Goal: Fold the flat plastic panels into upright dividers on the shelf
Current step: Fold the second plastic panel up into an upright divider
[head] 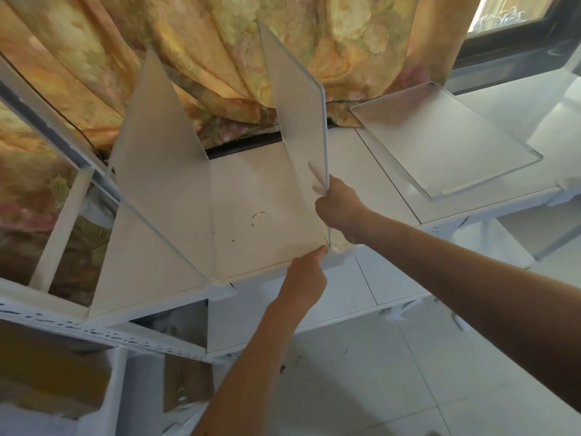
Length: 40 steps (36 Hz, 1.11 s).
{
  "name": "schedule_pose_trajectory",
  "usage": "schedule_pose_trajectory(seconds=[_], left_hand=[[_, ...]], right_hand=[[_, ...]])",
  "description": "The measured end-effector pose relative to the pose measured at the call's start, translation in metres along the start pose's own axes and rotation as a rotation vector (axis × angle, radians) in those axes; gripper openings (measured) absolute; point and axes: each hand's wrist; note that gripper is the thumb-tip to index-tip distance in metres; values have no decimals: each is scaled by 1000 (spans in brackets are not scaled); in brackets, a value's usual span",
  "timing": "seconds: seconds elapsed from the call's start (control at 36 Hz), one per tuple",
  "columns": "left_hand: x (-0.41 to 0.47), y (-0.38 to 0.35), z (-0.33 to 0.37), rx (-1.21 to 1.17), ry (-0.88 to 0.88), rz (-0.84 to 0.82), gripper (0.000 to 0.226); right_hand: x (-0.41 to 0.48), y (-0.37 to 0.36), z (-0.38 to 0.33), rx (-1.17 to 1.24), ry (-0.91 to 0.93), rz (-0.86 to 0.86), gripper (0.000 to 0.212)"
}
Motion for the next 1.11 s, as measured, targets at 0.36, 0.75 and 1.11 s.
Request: schedule_pose_trajectory(seconds=[0.36,0.75,1.11], left_hand=[[-3,1,3,27,-38,7,41],[14,-5,50,-373,55,294,16],[41,-25,30,30,-71,404,27]], right_hand=[[-5,-3,3,-17,-10,30,66],[-8,-8,10,-46,38,58,65],[10,7,5,-244,176,281,20]])
Point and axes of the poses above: each hand's wrist, its own x-axis towards the middle knuckle, its own y-axis out of the back of the hand, z = x × y, and after that the axes turned 13 degrees about -x, right-handed
